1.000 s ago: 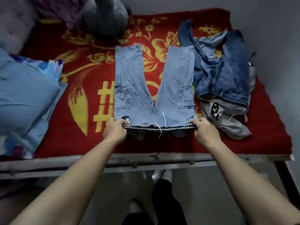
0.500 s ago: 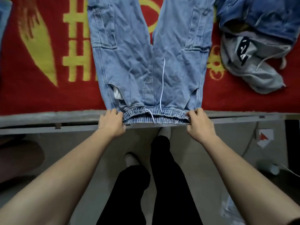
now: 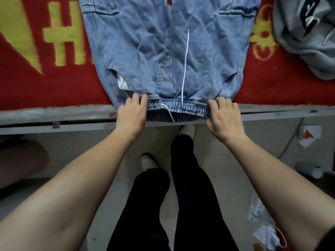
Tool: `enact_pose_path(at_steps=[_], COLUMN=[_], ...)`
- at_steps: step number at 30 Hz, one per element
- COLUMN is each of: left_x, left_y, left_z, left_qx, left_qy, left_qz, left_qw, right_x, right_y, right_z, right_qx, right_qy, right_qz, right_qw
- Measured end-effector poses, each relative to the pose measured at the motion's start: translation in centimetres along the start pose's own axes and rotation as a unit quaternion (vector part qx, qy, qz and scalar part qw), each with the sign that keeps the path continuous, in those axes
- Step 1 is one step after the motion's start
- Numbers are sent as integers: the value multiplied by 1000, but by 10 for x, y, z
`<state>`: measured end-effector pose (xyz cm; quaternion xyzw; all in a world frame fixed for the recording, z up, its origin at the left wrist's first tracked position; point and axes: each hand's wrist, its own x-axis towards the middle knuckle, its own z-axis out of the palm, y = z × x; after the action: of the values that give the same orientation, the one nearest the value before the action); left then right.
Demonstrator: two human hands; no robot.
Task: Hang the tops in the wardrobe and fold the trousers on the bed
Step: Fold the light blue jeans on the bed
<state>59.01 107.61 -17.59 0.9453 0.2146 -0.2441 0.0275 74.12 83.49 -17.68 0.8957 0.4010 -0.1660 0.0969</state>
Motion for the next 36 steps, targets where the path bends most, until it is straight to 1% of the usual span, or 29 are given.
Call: enact_pose_path(at_steps=[2, 4, 8, 10, 11, 13, 16, 19, 21, 23, 25, 27, 30, 33, 36], left_x=[-2, -2, -9, -22, -29, -37, -35, -29, -25, -23, -22, -23, -26, -25, -18], left_y=[-1, -4, -10, -15, -17, -19, -16, -6, -1, 2, 5, 8, 19, 37, 60], left_z=[-2, -10, -23, -19, -14, -4, 9, 20, 21, 14, 1, -17, -44, -69, -81], left_qx=[-14, -20, -58, -85, -88, -66, -20, -9, -17, -53, -81, -92, -124, -184, -239], left_qy=[-8, 9, 69, 90, 86, 48, -36, -148, -207, -239, -230, -195, -154, -111, -85], left_qz=[7, 19, 21, 31, 42, 53, 41, 34, 21, -4, -11, -4, 10, 23, 44], left_qw=[1000, 1000, 996, 992, 992, 995, 998, 988, 978, 969, 970, 977, 980, 976, 966], right_x=[-4, -5, -11, -19, -22, -24, -17, -10, -9, -9, -7, -1, 7, 19, 33], right_y=[-5, -10, -15, -13, -11, -9, -14, -19, -16, -9, 0, 11, 29, 45, 60], right_z=[-2, -5, -13, -12, -9, -2, 5, 10, 11, 3, -11, -29, -56, -73, -79], right_qx=[23, 51, 111, 112, 101, 68, 56, 56, 74, 132, 193, 231, 279, 314, 341], right_qy=[-23, -32, 34, 41, 28, -29, -98, -167, -217, -251, -229, -192, -163, -131, -120], right_qz=[-1, -5, 11, 16, 12, 7, 32, 37, 29, 44, 72, 100, 149, 183, 217], right_qw=[999, 998, 993, 993, 994, 997, 993, 984, 973, 958, 951, 949, 935, 922, 907])
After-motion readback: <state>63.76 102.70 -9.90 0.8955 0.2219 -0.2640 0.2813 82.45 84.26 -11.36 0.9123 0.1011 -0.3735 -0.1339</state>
